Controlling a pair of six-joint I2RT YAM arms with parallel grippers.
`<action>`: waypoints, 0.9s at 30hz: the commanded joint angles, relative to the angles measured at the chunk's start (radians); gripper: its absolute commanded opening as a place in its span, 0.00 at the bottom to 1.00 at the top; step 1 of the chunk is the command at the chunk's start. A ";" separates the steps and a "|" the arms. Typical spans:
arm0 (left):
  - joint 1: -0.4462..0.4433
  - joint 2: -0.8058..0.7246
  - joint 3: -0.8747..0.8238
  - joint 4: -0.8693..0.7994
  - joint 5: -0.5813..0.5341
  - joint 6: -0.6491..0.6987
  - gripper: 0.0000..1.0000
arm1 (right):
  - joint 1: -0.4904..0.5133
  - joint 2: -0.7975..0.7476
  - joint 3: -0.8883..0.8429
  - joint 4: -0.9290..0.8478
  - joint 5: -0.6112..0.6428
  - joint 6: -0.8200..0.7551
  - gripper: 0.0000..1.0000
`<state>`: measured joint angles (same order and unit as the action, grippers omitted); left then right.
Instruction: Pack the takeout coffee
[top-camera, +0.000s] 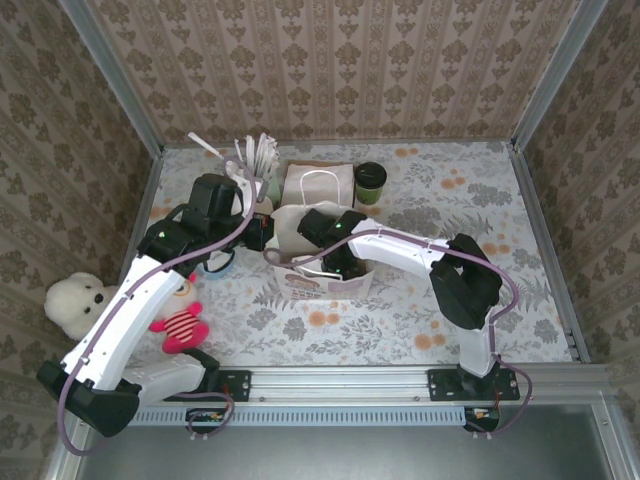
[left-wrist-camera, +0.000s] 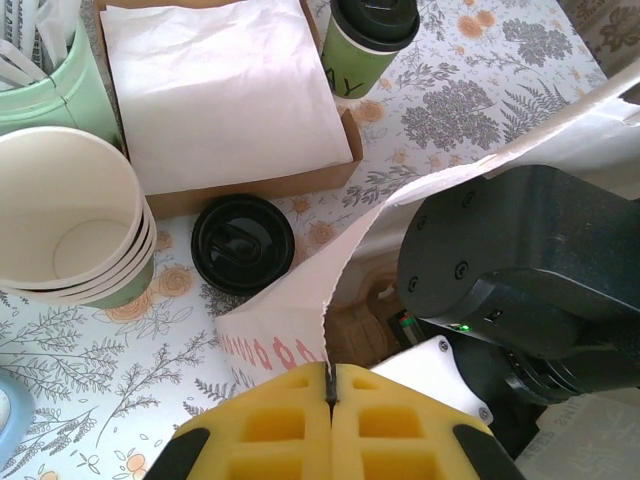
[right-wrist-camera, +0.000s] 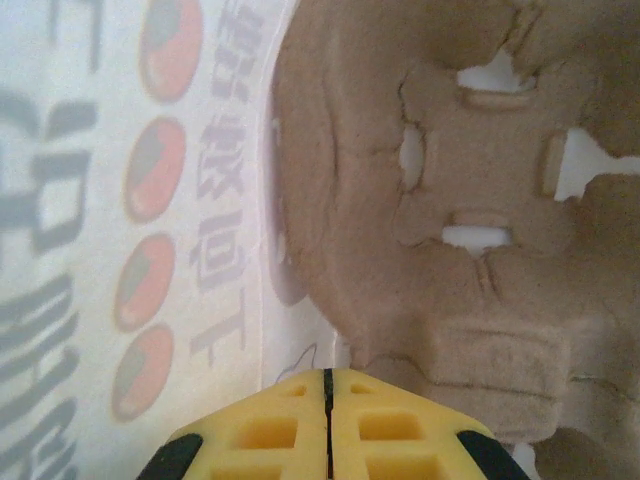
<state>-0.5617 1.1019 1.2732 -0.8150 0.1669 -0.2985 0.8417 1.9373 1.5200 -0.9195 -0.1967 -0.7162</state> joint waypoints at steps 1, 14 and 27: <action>0.006 -0.005 0.011 0.035 -0.010 -0.008 0.00 | 0.005 0.023 0.011 -0.078 0.055 -0.042 0.10; 0.009 0.000 0.025 0.026 0.014 0.012 0.00 | 0.005 0.000 0.003 0.002 0.060 -0.015 0.11; 0.009 -0.018 -0.003 0.046 -0.006 0.004 0.00 | -0.012 -0.016 0.060 -0.130 -0.098 -0.055 0.11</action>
<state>-0.5610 1.1019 1.2732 -0.7948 0.1703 -0.2977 0.8356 1.9305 1.5745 -0.9699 -0.2436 -0.7349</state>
